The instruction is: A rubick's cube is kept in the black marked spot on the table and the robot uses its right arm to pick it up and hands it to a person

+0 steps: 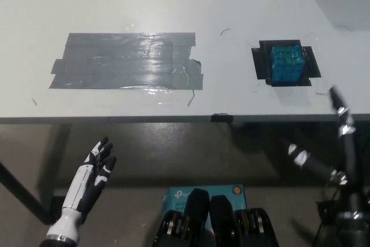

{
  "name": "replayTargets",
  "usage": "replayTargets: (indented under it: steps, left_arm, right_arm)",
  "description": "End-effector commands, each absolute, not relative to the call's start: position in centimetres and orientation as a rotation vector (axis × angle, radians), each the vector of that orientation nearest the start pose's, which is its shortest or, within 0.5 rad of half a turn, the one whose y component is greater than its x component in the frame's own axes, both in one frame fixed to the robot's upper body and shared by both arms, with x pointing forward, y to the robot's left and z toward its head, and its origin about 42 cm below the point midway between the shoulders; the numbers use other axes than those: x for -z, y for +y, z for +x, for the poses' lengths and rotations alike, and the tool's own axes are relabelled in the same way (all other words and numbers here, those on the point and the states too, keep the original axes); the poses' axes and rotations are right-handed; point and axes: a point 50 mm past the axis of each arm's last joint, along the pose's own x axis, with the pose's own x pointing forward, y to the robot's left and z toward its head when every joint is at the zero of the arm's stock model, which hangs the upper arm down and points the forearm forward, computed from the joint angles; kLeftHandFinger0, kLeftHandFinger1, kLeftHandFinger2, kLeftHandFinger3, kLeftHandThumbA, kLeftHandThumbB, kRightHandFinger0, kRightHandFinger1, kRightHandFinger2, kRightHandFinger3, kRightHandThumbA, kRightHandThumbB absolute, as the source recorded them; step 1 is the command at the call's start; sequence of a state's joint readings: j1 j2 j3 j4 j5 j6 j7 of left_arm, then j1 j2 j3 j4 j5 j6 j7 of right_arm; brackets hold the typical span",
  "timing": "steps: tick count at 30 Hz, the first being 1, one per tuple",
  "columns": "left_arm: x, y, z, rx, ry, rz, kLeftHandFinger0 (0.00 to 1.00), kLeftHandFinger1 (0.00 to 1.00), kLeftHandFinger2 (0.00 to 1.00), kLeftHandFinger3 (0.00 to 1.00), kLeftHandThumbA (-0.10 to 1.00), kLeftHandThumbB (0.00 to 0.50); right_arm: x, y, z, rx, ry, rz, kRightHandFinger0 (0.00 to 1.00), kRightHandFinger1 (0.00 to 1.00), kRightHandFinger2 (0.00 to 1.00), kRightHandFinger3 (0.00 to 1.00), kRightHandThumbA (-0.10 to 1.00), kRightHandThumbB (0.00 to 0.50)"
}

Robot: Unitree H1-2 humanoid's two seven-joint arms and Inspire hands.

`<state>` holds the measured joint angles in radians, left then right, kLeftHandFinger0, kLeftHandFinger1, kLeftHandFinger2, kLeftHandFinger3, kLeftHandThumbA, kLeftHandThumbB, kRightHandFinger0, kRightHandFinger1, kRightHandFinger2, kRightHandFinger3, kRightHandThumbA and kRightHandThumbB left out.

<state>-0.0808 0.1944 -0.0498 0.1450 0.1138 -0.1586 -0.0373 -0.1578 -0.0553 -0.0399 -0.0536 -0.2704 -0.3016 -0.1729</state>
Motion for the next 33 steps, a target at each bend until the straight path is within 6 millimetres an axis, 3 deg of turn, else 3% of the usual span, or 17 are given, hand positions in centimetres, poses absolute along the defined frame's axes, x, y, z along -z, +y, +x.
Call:
replayTargets:
  steps: [1,6,10,13,19,26,33]
  left_arm:
    - [-10.1,25.8,31.0,0.132,-0.151,0.313,1.00,1.00,1.00,1.00,0.94,0.178]
    - [-10.4,25.8,31.0,0.126,-0.151,0.308,1.00,1.00,1.00,1.00,0.93,0.188]
    - [-10.6,25.7,31.1,0.130,-0.154,0.313,1.00,1.00,1.00,1.00,0.93,0.186]
    - [-10.7,25.7,31.2,0.133,-0.161,0.313,1.00,1.00,1.00,1.00,0.94,0.187]
    - [-10.7,25.6,31.3,0.134,-0.168,0.305,1.00,1.00,1.00,1.00,0.93,0.194]
    - [-10.7,25.6,31.4,0.137,-0.166,0.305,1.00,1.00,1.00,1.00,0.92,0.197]
    - [-10.8,25.6,31.4,0.138,-0.166,0.313,1.00,1.00,1.00,1.00,0.92,0.194]
  right_arm:
    - [-22.7,-23.1,34.5,0.218,-0.601,-0.298,1.00,1.00,1.00,1.00,0.96,0.325]
    - [-23.8,-23.0,37.3,0.221,-0.562,-0.307,1.00,1.00,1.00,1.00,0.99,0.321]
    - [-24.4,-23.0,40.2,0.229,-0.487,-0.327,1.00,1.00,1.00,1.00,1.00,0.389]
    - [-24.4,-22.9,42.4,0.257,-0.415,-0.363,1.00,1.00,1.00,1.00,1.00,0.413]
    - [-24.1,-22.0,45.9,0.240,-0.373,-0.321,1.00,1.00,1.00,1.00,0.98,0.397]
    - [-23.2,-21.0,48.3,0.221,-0.301,-0.276,1.00,1.00,1.00,1.00,0.92,0.401]
    - [-22.9,-20.6,50.2,0.197,-0.208,-0.207,1.00,1.00,1.00,1.00,0.95,0.396]
